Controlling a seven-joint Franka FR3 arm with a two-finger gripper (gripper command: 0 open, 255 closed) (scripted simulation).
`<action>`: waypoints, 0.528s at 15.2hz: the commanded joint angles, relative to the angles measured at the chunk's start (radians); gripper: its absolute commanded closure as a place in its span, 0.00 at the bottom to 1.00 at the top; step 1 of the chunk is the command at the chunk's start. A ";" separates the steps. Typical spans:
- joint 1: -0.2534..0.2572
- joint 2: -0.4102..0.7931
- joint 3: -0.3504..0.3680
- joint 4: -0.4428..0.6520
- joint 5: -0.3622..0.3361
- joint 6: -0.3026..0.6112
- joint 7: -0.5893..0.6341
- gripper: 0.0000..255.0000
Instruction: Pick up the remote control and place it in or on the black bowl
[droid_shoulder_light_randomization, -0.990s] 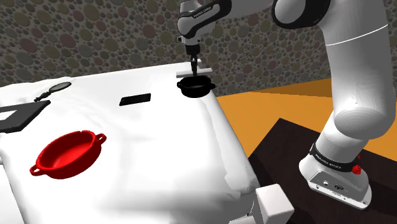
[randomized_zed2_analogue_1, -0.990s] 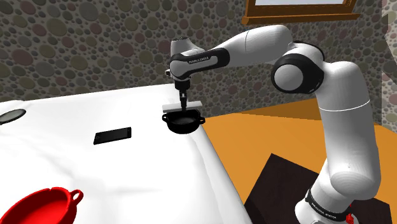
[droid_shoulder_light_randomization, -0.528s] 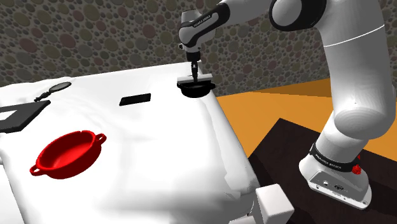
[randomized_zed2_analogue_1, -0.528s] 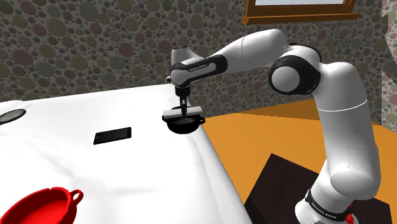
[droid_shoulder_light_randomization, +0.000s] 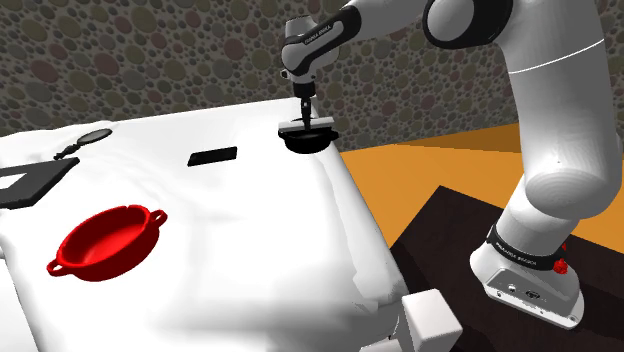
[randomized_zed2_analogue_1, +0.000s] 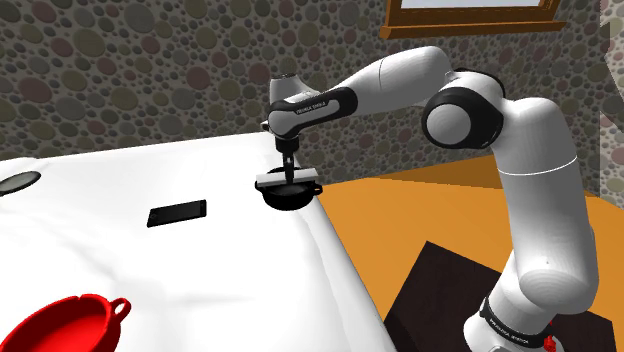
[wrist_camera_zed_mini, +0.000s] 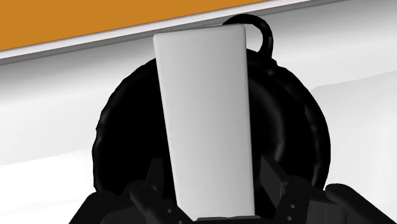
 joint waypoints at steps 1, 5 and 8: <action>0.000 0.000 0.000 0.000 0.000 0.000 0.000 0.00; 0.000 0.000 0.000 0.000 0.000 0.000 0.000 0.00; 0.001 -0.029 0.000 0.057 -0.001 -0.086 0.000 0.00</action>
